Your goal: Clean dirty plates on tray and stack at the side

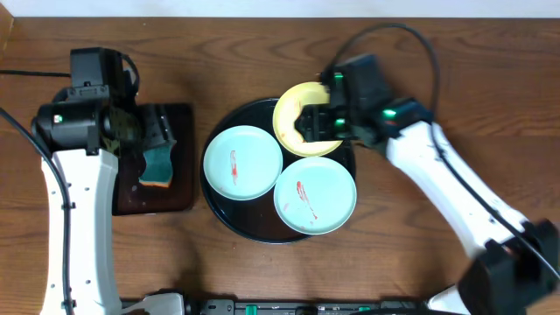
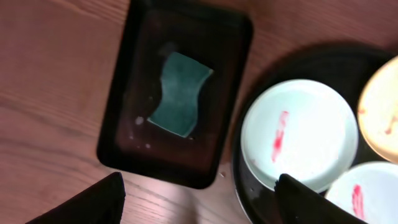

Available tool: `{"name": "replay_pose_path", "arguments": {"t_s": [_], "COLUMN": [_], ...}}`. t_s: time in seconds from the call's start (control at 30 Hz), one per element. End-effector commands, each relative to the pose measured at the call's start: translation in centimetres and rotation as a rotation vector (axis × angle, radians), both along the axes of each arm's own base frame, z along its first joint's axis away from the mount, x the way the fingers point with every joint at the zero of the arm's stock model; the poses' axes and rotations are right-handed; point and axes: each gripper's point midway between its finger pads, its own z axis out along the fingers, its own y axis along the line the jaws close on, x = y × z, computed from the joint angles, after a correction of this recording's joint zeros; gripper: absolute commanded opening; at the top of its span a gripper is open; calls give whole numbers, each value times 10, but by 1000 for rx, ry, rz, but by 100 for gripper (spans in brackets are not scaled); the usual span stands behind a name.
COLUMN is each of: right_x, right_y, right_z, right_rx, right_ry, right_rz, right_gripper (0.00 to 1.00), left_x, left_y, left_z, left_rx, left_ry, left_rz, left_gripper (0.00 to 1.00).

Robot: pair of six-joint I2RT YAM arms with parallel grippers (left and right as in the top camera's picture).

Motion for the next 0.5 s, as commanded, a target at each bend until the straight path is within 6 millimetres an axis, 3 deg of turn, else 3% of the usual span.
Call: {"name": "replay_pose_path", "arguments": {"t_s": [0.0,0.13,0.47], "right_x": [4,-6,-20], "right_y": [19,39,63], "right_z": [-20,-56,-111], "right_rx": [-86,-151,-239], "right_ry": [10,65,106], "right_rz": [-19,-23,15], "right_gripper": [54,42,33], "left_x": [2,3,6], "left_y": [11,11,12], "left_z": [6,4,-8], "left_rx": [29,28,24], "left_ry": [-17,-9,33], "left_rz": [42,44,44], "left_gripper": [78,78,78]}}
